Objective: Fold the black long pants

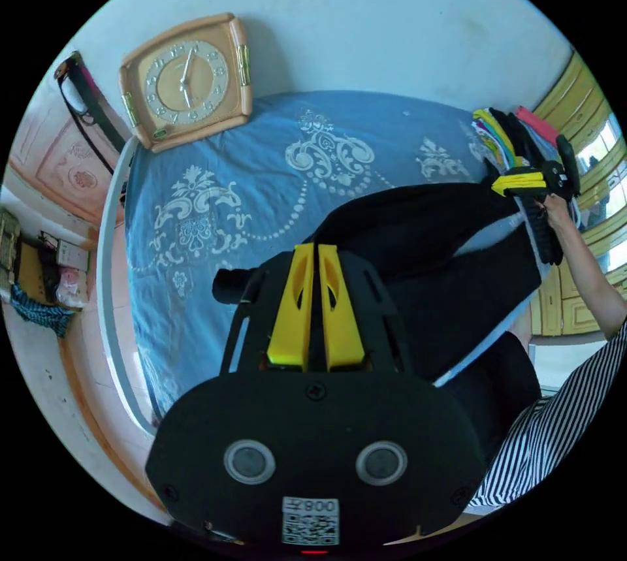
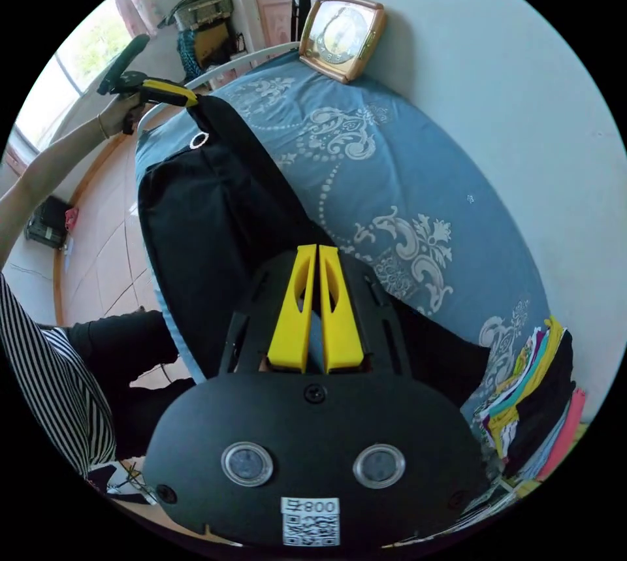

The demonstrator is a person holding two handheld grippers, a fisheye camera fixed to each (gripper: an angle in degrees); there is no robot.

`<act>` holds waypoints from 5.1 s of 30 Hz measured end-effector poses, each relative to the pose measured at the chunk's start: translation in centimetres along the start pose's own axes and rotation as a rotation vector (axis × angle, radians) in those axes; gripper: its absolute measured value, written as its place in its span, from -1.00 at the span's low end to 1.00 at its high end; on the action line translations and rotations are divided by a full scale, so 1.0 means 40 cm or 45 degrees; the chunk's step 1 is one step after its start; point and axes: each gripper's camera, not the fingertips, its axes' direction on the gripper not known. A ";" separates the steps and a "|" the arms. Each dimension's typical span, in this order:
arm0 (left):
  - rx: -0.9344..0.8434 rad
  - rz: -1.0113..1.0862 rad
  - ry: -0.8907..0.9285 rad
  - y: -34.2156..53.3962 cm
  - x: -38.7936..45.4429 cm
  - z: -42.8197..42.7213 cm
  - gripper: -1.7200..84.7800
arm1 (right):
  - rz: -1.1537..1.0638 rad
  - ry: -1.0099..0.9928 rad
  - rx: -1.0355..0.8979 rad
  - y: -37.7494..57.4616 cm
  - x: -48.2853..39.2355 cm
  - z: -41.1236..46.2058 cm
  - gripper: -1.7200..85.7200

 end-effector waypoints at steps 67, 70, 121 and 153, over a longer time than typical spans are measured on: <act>-0.087 0.333 0.704 0.284 0.925 0.995 -0.80 | 1.019 -0.106 -0.004 0.471 0.471 0.297 -0.76; -0.136 0.288 0.679 0.242 0.992 1.098 -0.79 | 1.057 -0.091 -0.043 0.460 0.531 0.354 -0.73; -0.202 0.793 0.770 -0.081 2.101 1.813 -0.81 | 1.748 -0.682 0.911 2.166 0.303 0.405 -0.95; -0.241 1.046 0.681 -0.544 2.604 2.069 -0.93 | 1.707 -0.626 1.068 2.395 0.062 0.364 -0.95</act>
